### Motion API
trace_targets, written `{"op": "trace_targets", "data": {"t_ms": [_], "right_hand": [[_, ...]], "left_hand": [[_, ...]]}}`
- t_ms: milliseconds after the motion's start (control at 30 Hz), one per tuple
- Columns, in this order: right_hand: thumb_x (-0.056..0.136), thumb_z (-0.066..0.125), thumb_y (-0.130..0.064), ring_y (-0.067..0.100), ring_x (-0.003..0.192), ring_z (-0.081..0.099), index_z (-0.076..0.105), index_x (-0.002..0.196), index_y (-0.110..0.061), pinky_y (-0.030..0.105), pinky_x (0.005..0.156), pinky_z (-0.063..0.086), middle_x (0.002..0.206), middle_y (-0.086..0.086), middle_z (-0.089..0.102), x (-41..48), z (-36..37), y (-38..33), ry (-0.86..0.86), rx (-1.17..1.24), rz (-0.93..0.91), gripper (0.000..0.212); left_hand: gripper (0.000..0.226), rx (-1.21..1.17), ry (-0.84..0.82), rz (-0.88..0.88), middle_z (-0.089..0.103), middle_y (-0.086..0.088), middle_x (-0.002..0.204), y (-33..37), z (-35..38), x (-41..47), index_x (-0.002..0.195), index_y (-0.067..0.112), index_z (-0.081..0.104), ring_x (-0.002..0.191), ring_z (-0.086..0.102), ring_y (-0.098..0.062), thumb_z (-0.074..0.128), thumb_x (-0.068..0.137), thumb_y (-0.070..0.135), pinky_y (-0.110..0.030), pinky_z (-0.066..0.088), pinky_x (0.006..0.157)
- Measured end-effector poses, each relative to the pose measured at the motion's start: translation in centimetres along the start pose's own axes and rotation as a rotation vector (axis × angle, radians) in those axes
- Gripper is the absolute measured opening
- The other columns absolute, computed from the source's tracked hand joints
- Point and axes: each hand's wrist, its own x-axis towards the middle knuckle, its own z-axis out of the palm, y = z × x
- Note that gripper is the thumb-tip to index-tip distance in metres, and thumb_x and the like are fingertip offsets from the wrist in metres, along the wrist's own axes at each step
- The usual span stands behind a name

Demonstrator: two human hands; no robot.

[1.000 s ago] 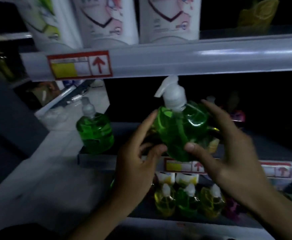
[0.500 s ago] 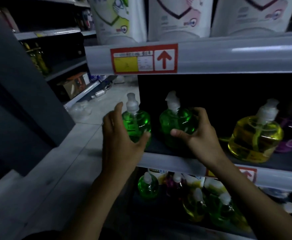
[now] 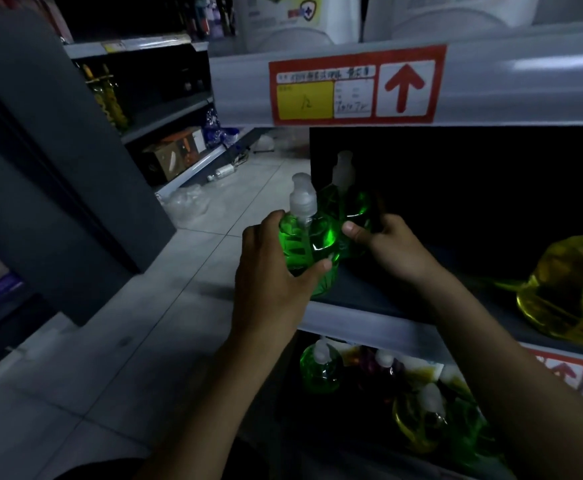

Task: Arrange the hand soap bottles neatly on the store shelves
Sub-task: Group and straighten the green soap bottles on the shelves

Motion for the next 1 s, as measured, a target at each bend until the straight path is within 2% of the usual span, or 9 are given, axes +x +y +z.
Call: {"op": "trace_targets", "data": {"t_ms": [167,300,533,633,700,767,867,933,1000], "right_hand": [[0.096,0.057,-0.021,0.006,0.083,0.066,0.065,0.084,-0.022,0.016,0.080,0.051,0.089,-0.005,0.070,1.2,0.9,0.1,-0.056,0.015,0.076,0.015],[0.097,0.054,-0.023,0.011,0.087,0.066,0.068,0.086,-0.019,0.027,0.090,0.050,0.090,-0.002,0.071,1.9,1.5,0.2,-0.086,0.025,0.088,0.018],[0.100,0.048,-0.011,0.000,0.077,0.060,0.062,0.100,-0.011,0.003,0.068,0.047,0.086,-0.006,0.065,2.0,0.6,-0.2,-0.144,0.008,0.156,0.014],[0.097,0.049,-0.003,-0.001,0.078,0.057,0.057,0.102,-0.012,0.000,0.065,0.045,0.086,-0.007,0.062,1.1,0.6,-1.0,-0.151,-0.064,0.138,0.013],[0.090,0.061,-0.014,0.008,0.087,0.062,0.058,0.104,-0.014,0.009,0.076,0.049,0.092,-0.002,0.063,0.4,0.4,-1.3,-0.084,-0.217,0.086,0.014],[0.086,0.062,-0.018,0.022,0.100,0.061,0.054,0.121,-0.009,0.027,0.084,0.049,0.107,0.007,0.062,-1.3,0.2,-1.9,0.134,-0.452,-0.060,0.037],[0.086,0.049,-0.009,0.018,0.097,0.058,0.056,0.115,-0.009,0.029,0.079,0.045,0.106,0.007,0.062,-7.4,0.1,-2.9,0.458,-0.455,-0.315,0.030],[0.081,0.048,-0.008,0.010,0.081,0.056,0.059,0.097,-0.014,0.023,0.068,0.042,0.089,-0.001,0.062,-11.9,0.9,-2.3,0.372,-0.458,-0.349,0.020],[0.076,0.052,-0.006,0.009,0.072,0.056,0.059,0.083,-0.020,0.022,0.065,0.043,0.078,-0.007,0.062,-14.8,2.0,0.1,0.215,-0.523,-0.226,0.017]], "left_hand": [[0.072,0.004,0.013,0.023,0.044,0.010,0.117,-0.3,-0.2,-0.2,0.133,0.030,0.042,0.101,0.042,0.000,0.079,0.071,0.039,-0.012,0.036,0.072],[0.071,0.022,0.013,0.033,0.044,0.008,0.115,-0.3,-0.1,-0.1,0.132,0.029,0.042,0.105,0.045,-0.007,0.078,0.071,0.039,-0.020,0.036,0.080],[0.074,0.028,-0.002,0.042,0.044,0.005,0.121,-0.7,0.3,0.0,0.136,0.027,0.038,0.109,0.046,-0.010,0.077,0.074,0.038,-0.021,0.036,0.082],[0.076,0.026,-0.033,0.051,0.042,0.002,0.128,-0.6,0.2,-0.1,0.141,0.027,0.033,0.112,0.046,-0.008,0.074,0.078,0.037,-0.013,0.035,0.077],[0.076,0.018,-0.054,0.047,0.037,0.003,0.137,-0.4,0.3,-0.6,0.145,0.027,0.026,0.117,0.041,-0.005,0.069,0.083,0.035,-0.008,0.032,0.079],[0.071,0.000,-0.008,0.043,0.033,0.003,0.142,0.0,0.3,-1.7,0.147,0.026,0.025,0.122,0.035,-0.002,0.064,0.087,0.032,-0.008,0.031,0.085],[0.040,0.084,0.194,0.269,0.047,-0.009,0.121,-0.3,0.3,-4.3,0.124,0.013,0.050,0.109,0.040,-0.006,0.058,0.085,0.018,-0.007,0.035,0.082],[0.016,0.167,0.160,0.520,0.053,-0.013,0.096,-1.5,1.0,-7.1,0.097,0.009,0.055,0.089,0.047,-0.018,0.056,0.081,0.011,-0.020,0.038,0.070],[0.007,0.270,-0.062,0.633,0.055,-0.010,0.085,-4.2,2.8,-9.9,0.084,0.009,0.058,0.077,0.049,-0.023,0.056,0.077,0.009,-0.031,0.039,0.065]]}}
